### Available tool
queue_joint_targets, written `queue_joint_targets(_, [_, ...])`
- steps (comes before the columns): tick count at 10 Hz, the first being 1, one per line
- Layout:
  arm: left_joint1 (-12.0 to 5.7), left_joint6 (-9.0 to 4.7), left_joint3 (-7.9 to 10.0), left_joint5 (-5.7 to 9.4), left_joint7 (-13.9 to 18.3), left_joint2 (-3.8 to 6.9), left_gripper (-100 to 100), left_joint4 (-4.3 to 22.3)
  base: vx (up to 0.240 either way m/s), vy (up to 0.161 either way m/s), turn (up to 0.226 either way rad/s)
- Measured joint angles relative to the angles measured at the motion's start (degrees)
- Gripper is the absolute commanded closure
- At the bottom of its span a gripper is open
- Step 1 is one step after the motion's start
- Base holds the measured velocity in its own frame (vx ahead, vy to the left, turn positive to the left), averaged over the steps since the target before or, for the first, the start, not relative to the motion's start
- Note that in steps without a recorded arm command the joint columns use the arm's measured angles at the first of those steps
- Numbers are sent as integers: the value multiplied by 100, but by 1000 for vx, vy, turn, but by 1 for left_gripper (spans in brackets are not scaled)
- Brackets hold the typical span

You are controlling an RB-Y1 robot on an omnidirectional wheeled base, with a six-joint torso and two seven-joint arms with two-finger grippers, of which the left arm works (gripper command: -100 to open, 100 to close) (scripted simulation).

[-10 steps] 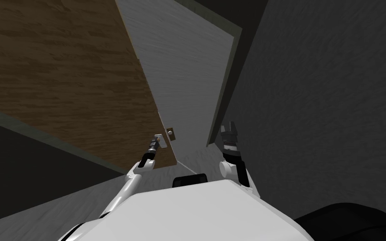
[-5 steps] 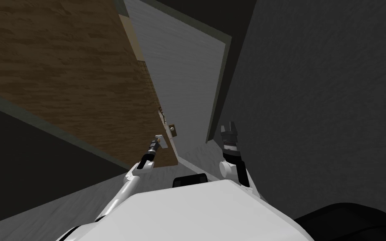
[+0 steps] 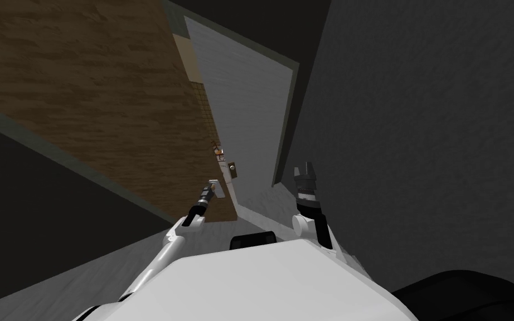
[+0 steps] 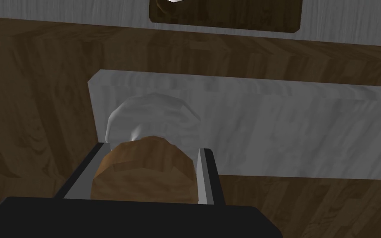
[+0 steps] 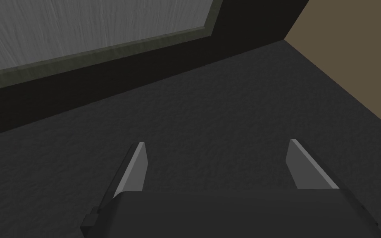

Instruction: Pull the door open

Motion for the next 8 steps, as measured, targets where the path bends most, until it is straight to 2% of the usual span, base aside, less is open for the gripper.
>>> queue_joint_targets(1, [-1, -12, -99, -3, 79, 65, 100, -53, -79, 61, -78])
queue_joint_targets(2, [-3, -12, -129, -8, 97, 60, 100, -62, -149, 70, -122])
queue_joint_targets(4, [54, -71, -213, -8, 192, 174, 100, -178, -228, 121, -125])
queue_joint_targets(8, [275, -294, -552, -34, 485, 491, 100, -335, -227, 123, -132])
